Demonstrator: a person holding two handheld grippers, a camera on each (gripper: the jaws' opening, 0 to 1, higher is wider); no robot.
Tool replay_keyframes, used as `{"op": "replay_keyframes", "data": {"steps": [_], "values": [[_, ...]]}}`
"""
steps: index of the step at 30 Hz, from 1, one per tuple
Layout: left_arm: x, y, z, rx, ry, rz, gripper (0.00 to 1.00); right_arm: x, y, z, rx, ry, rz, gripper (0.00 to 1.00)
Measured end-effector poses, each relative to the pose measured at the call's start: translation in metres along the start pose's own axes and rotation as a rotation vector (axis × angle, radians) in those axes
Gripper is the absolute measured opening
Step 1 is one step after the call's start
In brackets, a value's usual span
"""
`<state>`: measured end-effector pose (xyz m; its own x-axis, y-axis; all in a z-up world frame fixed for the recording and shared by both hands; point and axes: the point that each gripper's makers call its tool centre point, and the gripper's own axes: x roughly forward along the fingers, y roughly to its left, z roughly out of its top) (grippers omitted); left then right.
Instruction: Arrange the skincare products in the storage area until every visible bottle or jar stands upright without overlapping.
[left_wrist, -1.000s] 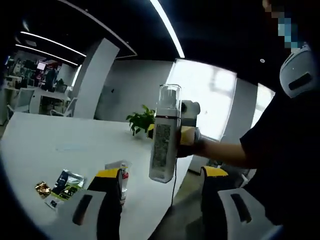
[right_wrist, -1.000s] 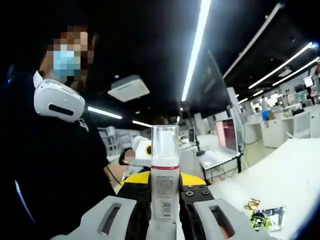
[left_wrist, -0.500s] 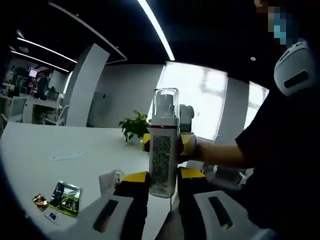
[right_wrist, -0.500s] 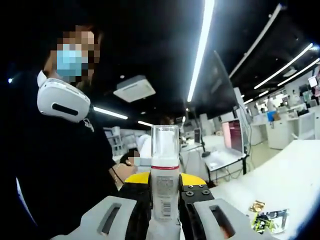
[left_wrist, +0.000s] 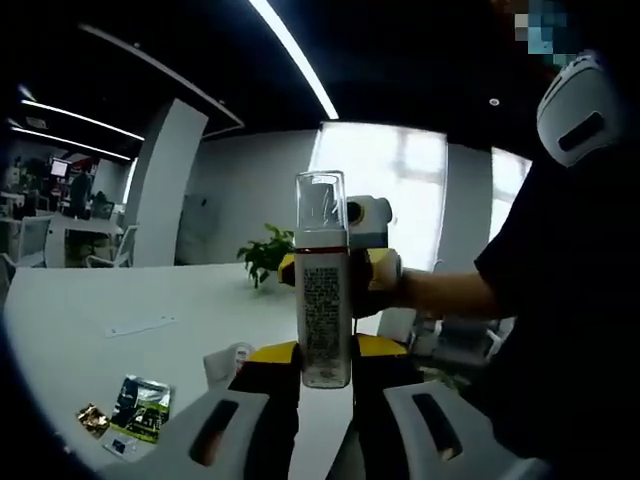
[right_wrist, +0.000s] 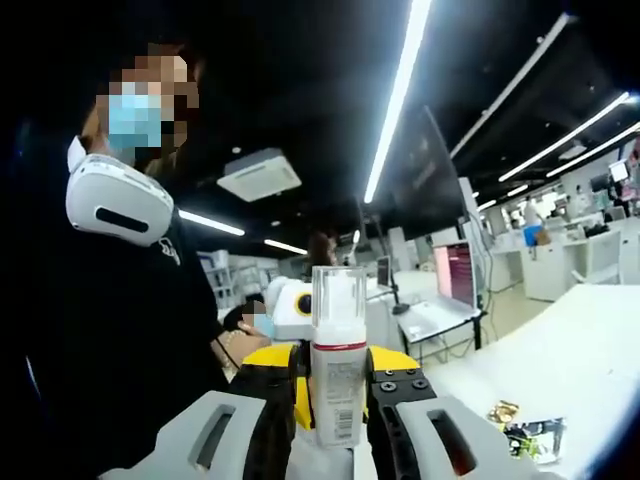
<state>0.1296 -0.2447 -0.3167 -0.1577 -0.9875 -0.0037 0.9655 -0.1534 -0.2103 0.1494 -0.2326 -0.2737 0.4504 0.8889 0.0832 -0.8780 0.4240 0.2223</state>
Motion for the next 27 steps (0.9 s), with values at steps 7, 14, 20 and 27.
{"op": "replay_keyframes", "data": {"steps": [7,14,20,27], "values": [[0.001,-0.003,-0.005,0.012,0.013,-0.034,0.15,-0.005,0.007,0.006,-0.021,-0.004,0.004,0.16],[0.007,-0.011,-0.004,0.013,0.006,-0.086,0.15,-0.007,0.011,0.001,-0.058,0.045,-0.005,0.13],[0.008,-0.007,-0.006,0.018,0.023,-0.093,0.15,-0.008,0.009,-0.001,-0.044,0.050,-0.017,0.12],[0.010,-0.007,-0.009,0.013,0.039,-0.090,0.16,-0.009,0.011,-0.004,-0.071,0.059,-0.012,0.11]]}}
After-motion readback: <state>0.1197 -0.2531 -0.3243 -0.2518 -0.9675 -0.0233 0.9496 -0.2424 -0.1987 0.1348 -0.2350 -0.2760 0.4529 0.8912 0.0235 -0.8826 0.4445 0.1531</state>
